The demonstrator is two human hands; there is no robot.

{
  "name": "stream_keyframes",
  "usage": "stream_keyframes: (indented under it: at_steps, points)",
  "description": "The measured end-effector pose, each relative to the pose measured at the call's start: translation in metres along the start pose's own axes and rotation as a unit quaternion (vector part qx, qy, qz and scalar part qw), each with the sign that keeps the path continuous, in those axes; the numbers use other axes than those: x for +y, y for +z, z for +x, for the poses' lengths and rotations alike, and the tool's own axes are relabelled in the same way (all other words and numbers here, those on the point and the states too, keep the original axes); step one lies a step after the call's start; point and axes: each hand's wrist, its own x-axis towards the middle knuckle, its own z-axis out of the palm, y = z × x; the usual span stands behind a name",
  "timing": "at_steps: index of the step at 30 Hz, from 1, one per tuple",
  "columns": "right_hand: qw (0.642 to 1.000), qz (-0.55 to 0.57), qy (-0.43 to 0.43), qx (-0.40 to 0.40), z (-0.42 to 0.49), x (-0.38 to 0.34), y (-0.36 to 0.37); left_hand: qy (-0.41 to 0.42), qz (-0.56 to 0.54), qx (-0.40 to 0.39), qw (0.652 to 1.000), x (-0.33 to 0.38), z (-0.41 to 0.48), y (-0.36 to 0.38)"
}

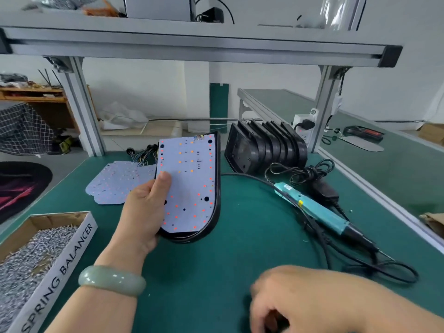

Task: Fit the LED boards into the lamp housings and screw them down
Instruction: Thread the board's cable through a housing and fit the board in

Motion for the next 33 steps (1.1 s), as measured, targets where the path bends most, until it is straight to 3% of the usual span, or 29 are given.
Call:
stream_keyframes:
  at_steps: [2, 3, 5, 6, 8, 9, 12, 13, 16, 19, 21, 24, 29, 33]
  points:
    - [0.989, -0.028, 0.039, 0.143, 0.017, 0.010, 0.003, 0.008, -0.010, 0.000, 1.000, 0.000, -0.001, 0.003]
    - [0.965, -0.027, 0.087, 0.248, 0.027, 0.016, -0.002, 0.014, -0.024, -0.001, 1.000, 0.000, -0.002, 0.004]
    - [0.871, 0.040, 0.174, 0.457, 0.056, 0.028, -0.014, 0.021, -0.067, -0.015, 0.997, 0.001, -0.004, 0.007]
    - [0.835, 0.110, 0.186, 0.506, 0.072, 0.028, -0.021, 0.026, -0.084, -0.026, 0.996, 0.002, -0.006, 0.009]
    - [0.797, 0.300, 0.101, 0.514, 0.103, 0.021, -0.025, 0.031, -0.091, -0.032, 0.995, 0.000, -0.008, 0.011]
    - [0.757, 0.382, 0.053, 0.527, 0.114, 0.015, -0.023, 0.030, -0.087, -0.025, 0.995, -0.001, -0.008, 0.011]
    - [0.587, 0.590, 0.001, 0.555, 0.121, 0.011, -0.022, 0.030, -0.062, 0.017, 0.997, -0.006, -0.004, 0.013]
    - [0.562, 0.637, -0.019, 0.527, 0.117, 0.012, -0.021, 0.031, -0.047, 0.027, 0.998, -0.008, -0.004, 0.014]
    - [0.585, 0.655, -0.059, 0.475, 0.109, 0.017, -0.023, 0.048, 0.013, 0.034, 0.998, -0.011, -0.004, 0.017]
    - [0.597, 0.610, 0.027, 0.519, 0.110, 0.017, -0.023, 0.079, 0.080, -0.018, 0.993, -0.009, -0.008, 0.019]
    - [0.586, 0.590, 0.078, 0.549, 0.114, 0.017, -0.022, 0.111, 0.142, -0.039, 0.983, -0.005, -0.012, 0.023]
    - [0.559, 0.584, 0.062, 0.586, 0.117, 0.018, -0.022, 0.213, 0.245, -0.001, 0.946, -0.001, -0.017, 0.031]
    - [0.553, 0.556, -0.021, 0.620, 0.117, 0.012, -0.023, 0.286, 0.222, 0.072, 0.929, -0.002, -0.019, 0.033]
    - [0.519, 0.566, -0.024, 0.640, 0.112, 0.016, -0.023, 0.271, 0.155, -0.037, 0.949, 0.008, -0.023, 0.033]
